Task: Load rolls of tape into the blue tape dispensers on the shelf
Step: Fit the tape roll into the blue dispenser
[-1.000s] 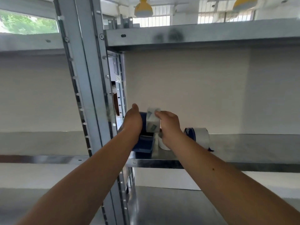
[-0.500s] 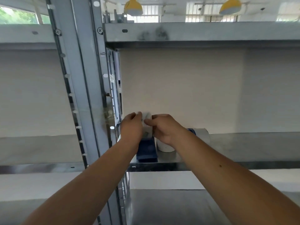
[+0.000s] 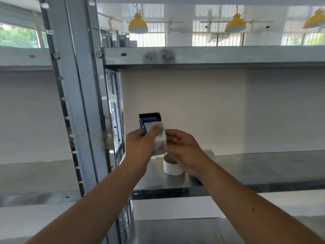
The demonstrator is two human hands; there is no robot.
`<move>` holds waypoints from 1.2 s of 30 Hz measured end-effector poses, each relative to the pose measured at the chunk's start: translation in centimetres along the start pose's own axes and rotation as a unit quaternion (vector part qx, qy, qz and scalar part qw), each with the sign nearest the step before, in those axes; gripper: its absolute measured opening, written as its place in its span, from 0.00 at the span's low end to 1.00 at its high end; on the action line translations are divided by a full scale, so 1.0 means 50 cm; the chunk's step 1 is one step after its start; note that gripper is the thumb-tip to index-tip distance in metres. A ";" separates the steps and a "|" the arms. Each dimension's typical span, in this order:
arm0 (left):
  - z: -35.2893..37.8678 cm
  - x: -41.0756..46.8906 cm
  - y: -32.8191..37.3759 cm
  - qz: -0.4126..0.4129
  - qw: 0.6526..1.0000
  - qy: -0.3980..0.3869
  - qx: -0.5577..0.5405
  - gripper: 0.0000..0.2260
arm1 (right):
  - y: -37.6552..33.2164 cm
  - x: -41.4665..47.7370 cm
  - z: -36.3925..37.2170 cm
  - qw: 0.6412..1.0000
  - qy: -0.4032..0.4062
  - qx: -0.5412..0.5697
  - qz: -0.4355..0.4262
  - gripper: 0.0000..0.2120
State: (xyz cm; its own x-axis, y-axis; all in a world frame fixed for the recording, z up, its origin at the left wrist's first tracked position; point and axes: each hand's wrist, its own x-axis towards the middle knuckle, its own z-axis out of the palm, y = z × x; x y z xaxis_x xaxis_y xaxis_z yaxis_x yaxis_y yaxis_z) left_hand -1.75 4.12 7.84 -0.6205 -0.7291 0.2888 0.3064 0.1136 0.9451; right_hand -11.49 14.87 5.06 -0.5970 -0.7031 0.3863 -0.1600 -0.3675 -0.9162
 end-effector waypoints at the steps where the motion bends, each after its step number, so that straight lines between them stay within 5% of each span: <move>1: 0.000 -0.006 -0.006 0.036 0.999 -0.006 0.022 0.12 | -0.018 0.003 0.001 0.999 0.014 0.037 0.001 0.12; 6: -0.012 -0.013 -0.036 0.206 0.964 -0.043 0.164 0.18 | -0.104 0.024 0.012 0.998 0.028 0.012 0.049 0.08; 10: -0.029 -0.006 -0.042 0.276 0.930 -0.075 0.230 0.06 | -0.105 0.020 0.006 0.999 0.005 0.004 0.054 0.03; 13: -0.037 0.008 -0.040 0.222 0.944 -0.137 0.204 0.32 | -0.078 0.012 0.001 0.998 0.021 -0.042 0.038 0.07; 15: -0.033 0.008 -0.021 0.097 0.978 -0.146 0.118 0.41 | -0.057 0.009 0.000 0.996 0.031 -0.080 0.024 0.10; 19: -0.022 0.014 -0.013 -0.030 0.991 -0.125 0.045 0.18 | -0.043 0.002 -0.005 0.986 0.022 -0.168 0.004 0.09; 24: -0.019 0.024 -0.006 -0.001 0.995 -0.090 0.037 0.38 | -0.116 0.038 -0.005 0.981 0.037 -0.192 -0.011 0.10; 29: -0.018 0.025 0.004 0.016 0.990 -0.122 0.068 0.15 | -0.134 0.072 0.017 0.972 0.022 -0.231 -0.019 0.07; 36: -0.007 0.009 -0.004 -0.024 0.988 -0.125 0.091 0.07 | -0.116 0.104 0.004 0.968 0.112 -0.225 -0.006 0.08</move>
State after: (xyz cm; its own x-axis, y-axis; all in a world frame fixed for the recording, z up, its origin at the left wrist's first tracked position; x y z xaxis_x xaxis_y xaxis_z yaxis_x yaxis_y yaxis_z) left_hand -1.83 3.51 7.75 -0.7973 -0.5491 0.2506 0.1524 0.2185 0.9639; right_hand -13.49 13.23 12.38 -0.7407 -0.5321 0.4101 -0.4635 -0.0372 -0.8853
